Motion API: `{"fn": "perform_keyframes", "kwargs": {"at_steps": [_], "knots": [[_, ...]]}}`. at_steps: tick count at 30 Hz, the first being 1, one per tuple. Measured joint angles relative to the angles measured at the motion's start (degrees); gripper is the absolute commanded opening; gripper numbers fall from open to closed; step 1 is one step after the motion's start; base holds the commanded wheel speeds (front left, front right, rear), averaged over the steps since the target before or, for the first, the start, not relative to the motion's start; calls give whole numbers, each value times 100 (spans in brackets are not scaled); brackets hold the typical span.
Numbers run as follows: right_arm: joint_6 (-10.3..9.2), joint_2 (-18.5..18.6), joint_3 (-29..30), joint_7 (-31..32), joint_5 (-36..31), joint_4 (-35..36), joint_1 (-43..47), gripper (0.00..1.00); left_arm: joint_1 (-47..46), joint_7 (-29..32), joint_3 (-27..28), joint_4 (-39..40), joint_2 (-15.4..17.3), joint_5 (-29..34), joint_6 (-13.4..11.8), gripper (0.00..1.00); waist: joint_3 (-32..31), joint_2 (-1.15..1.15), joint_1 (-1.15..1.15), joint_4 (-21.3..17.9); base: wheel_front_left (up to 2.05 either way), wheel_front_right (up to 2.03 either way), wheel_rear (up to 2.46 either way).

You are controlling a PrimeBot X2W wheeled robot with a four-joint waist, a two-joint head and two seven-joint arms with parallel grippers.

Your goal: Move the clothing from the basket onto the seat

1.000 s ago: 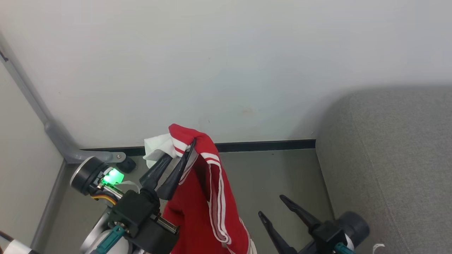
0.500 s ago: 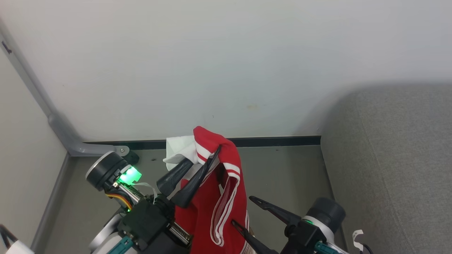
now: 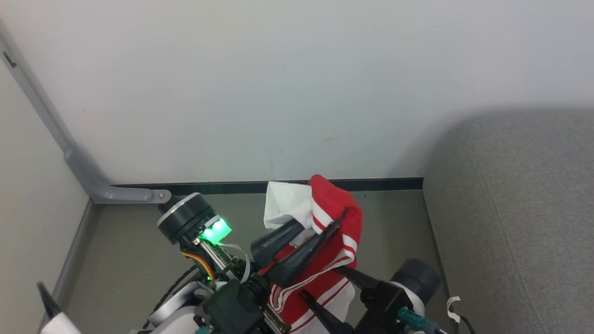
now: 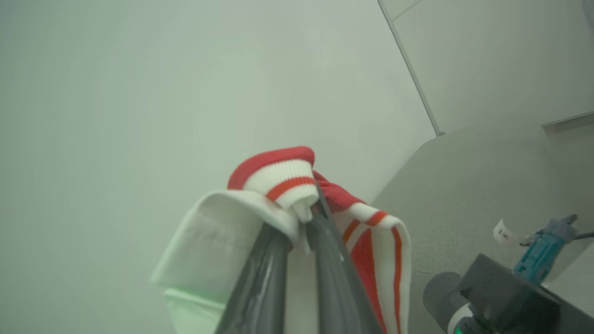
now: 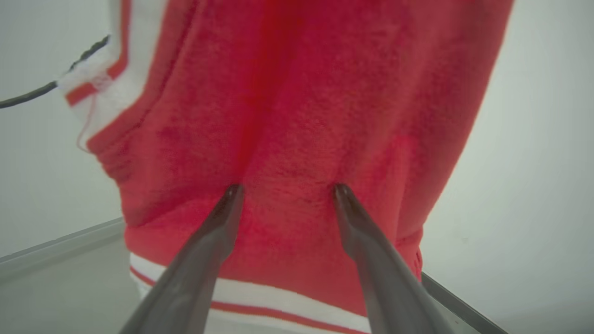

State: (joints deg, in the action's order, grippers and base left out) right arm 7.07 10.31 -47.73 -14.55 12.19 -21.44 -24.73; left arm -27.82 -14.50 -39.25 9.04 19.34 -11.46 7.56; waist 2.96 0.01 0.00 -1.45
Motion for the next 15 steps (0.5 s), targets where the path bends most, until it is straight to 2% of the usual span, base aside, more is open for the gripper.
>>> {"fn": "perform_keyframes", "kwargs": {"at_steps": [7, 11, 15], "knots": [[-10, -321, 207, 1, 162, -383, -65, 100, -232, 0, -404, 83, -160, -20, -1, 0, -1, 0, 0, 40, 0, 0, 0], [-153, -459, 402, 1, 248, -600, -66, 100, -257, 0, -636, 135, -235, -193, -1, 0, -2, -1, 0, 106, 0, 0, 0], [-162, -482, 494, 1, 316, -670, -66, 100, -259, 0, -770, 146, -267, -230, -1, 0, -6, 0, 0, 185, 0, 0, 0]]}}
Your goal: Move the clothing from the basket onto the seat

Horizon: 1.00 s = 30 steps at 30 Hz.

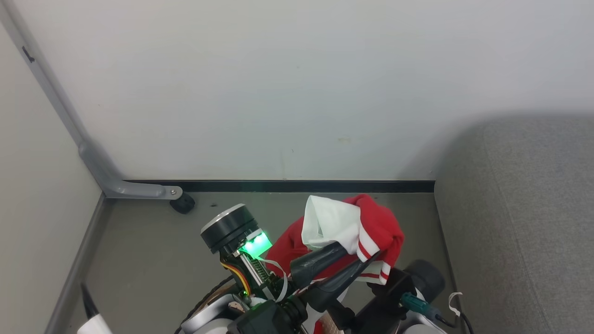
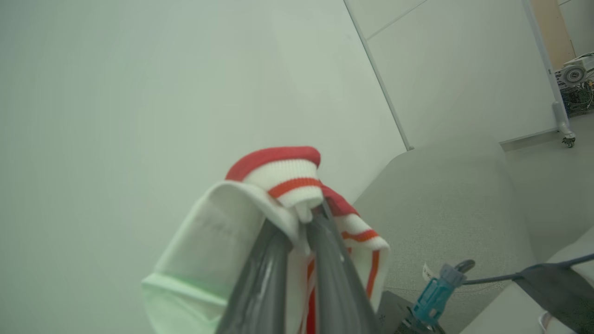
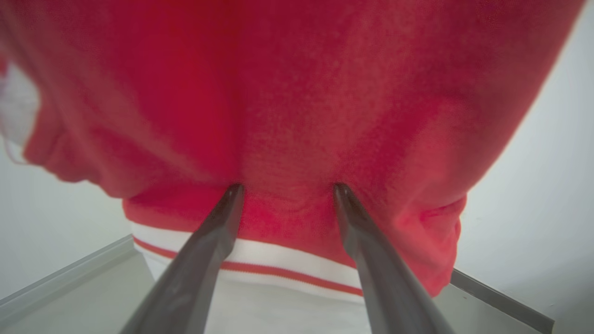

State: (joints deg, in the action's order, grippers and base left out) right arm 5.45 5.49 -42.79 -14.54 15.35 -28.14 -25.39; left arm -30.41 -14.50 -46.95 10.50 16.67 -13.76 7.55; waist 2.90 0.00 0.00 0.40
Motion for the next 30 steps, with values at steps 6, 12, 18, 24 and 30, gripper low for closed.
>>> {"fn": "perform_keyframes", "kwargs": {"at_steps": [6, 12, 18, 24, 30], "knots": [[-48, -99, 103, 0, 27, 11, -76, 100, -1, 0, -66, 36, 31, -66, 1, 0, 13, 0, 0, 95, 0, 0, 0], [-162, -114, 347, 0, 87, 233, -232, 100, 16, 0, -65, 16, 115, -78, 0, 0, 22, 0, 0, 134, 0, 0, 0], [-199, -120, 406, 0, 82, 413, -230, 100, 30, 0, -144, 38, 119, -90, 0, 0, 37, 0, 0, 155, 0, 0, 0], [-167, -142, -35, 0, -277, 316, -230, 100, -18, 0, -286, 33, 62, -91, 0, 0, 43, 0, 0, 182, 0, 0, 0], [-183, -141, -155, 0, -448, 162, -232, 100, -177, 0, -487, 33, -49, -129, 0, 0, 51, 0, 0, 208, 0, 0, 0]]}}
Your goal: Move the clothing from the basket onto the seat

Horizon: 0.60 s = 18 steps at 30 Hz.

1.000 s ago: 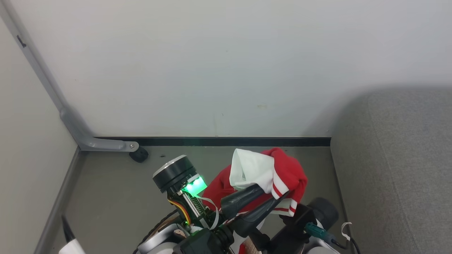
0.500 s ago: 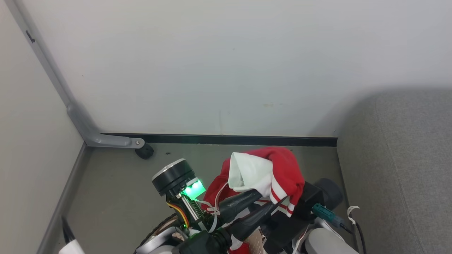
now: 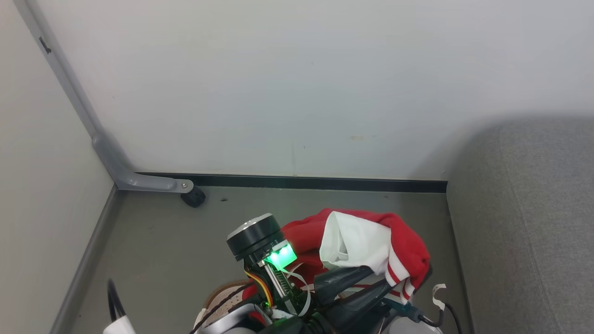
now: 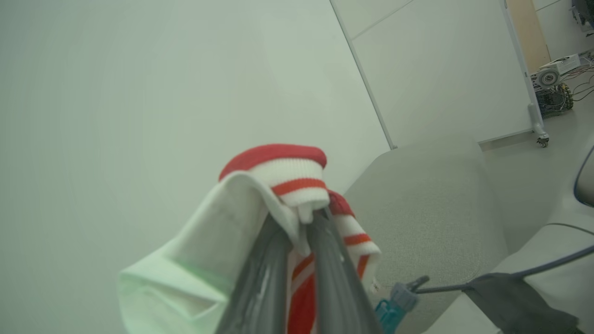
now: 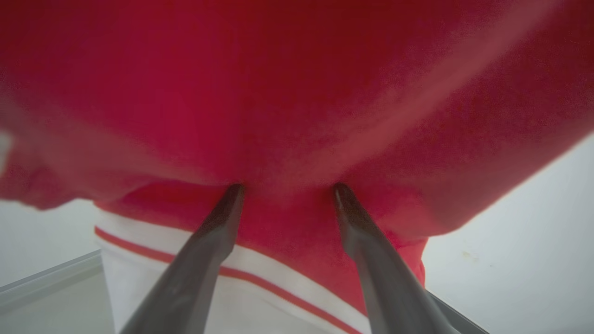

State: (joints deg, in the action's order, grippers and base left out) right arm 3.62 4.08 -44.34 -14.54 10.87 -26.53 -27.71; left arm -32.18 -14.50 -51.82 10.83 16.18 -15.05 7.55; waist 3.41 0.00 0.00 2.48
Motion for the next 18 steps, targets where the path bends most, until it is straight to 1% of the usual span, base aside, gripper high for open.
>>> {"fn": "perform_keyframes", "kwargs": {"at_steps": [2, 3, 4, 5, 7, 8, 14, 18], "knots": [[-10, -1, -5, 0, 2, -18, -1, 100, -37, 0, -41, 0, -2, -2, 0, 0, 4, 0, 0, 7, 0, 0, 0], [-19, -2, 4, 0, 13, -23, -1, 82, -39, 0, -56, 0, -4, -3, 0, 0, 7, 0, 0, 11, 0, 0, 0], [-43, -2, 24, 0, 26, -29, -1, 13, -39, 0, -73, 1, -8, -3, 0, 0, 9, 0, 0, 15, 0, 0, 0], [-63, 0, 35, 0, 41, -22, -1, 0, -39, 0, -86, 2, -10, -4, 0, 0, 11, 0, 0, 20, 0, 0, 0], [-88, -1, 20, 0, 134, 33, -1, 0, -39, 0, -109, 2, -15, -11, 0, 0, 16, 1, 0, 33, 0, 0, 0], [-135, -1, 13, 0, 180, 81, -1, 0, -39, 0, -125, 2, -15, -24, 0, 0, 19, 0, 0, 41, 0, 0, 0], [-457, -4, 156, 0, 530, 396, -1, 0, -35, -7, -180, -29, -1, -160, 0, 0, 30, 0, 0, 98, 0, 0, 0], [-689, -5, 436, 1, 893, 587, 7, 0, -8, -8, -19, -90, 3, -185, 0, 0, 33, 0, 0, 128, 0, 0, 0]]}}
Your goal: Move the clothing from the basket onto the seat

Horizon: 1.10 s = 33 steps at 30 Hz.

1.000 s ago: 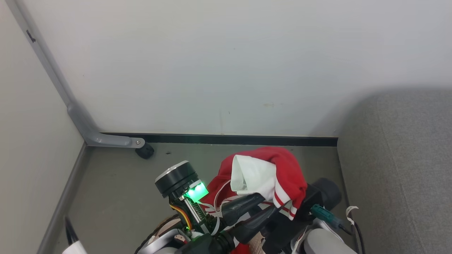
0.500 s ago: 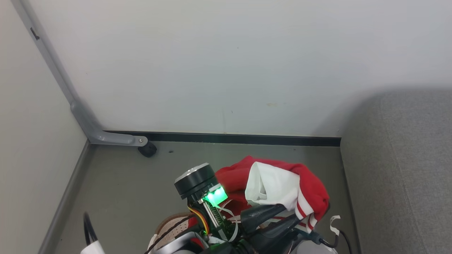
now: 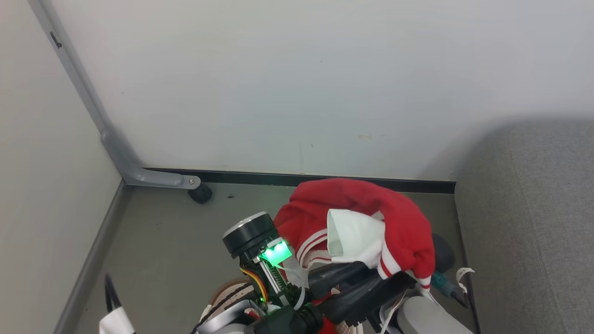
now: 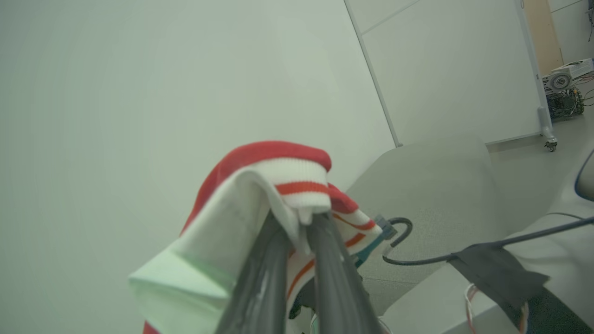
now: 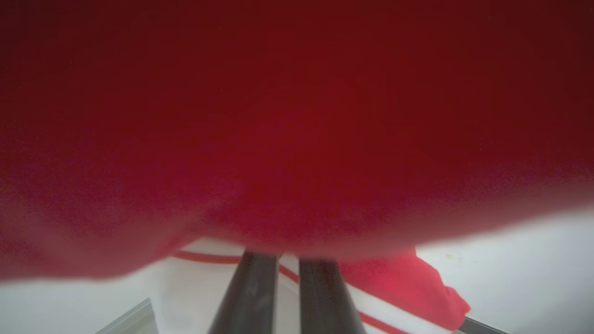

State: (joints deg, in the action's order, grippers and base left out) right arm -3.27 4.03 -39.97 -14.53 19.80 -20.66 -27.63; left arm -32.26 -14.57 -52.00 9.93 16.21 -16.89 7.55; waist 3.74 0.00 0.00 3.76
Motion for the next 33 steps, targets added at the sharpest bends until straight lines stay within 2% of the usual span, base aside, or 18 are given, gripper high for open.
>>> {"fn": "perform_keyframes", "kwargs": {"at_steps": [3, 8, 18, 25, 33], "knots": [[-116, -1, 231, 0, 249, 122, 20, 0, 118, 0, 209, -46, 3, -13, 0, 0, -1, 0, 0, 12, 0, 0, 0], [-179, -3, 563, 0, 530, 205, 179, 0, 330, -1, 441, -181, 38, -21, -8, 0, -3, 0, 0, 13, 0, 0, 0], [-168, -7, 966, 0, 649, 387, 382, 0, 685, -14, 937, -613, 30, -131, -215, 0, -8, 0, 0, -24, 0, 0, 0], [209, -10, 1028, -1, 701, 636, 451, 0, 914, -14, 1283, -1081, -53, -288, -360, 0, -5, 0, 0, -70, 0, 0, 0], [331, -14, 1105, -1, 700, 884, 503, 0, 1053, -14, 1338, -1457, -266, -324, -404, 0, -3, 0, 0, -145, 0, 0, 0]]}}
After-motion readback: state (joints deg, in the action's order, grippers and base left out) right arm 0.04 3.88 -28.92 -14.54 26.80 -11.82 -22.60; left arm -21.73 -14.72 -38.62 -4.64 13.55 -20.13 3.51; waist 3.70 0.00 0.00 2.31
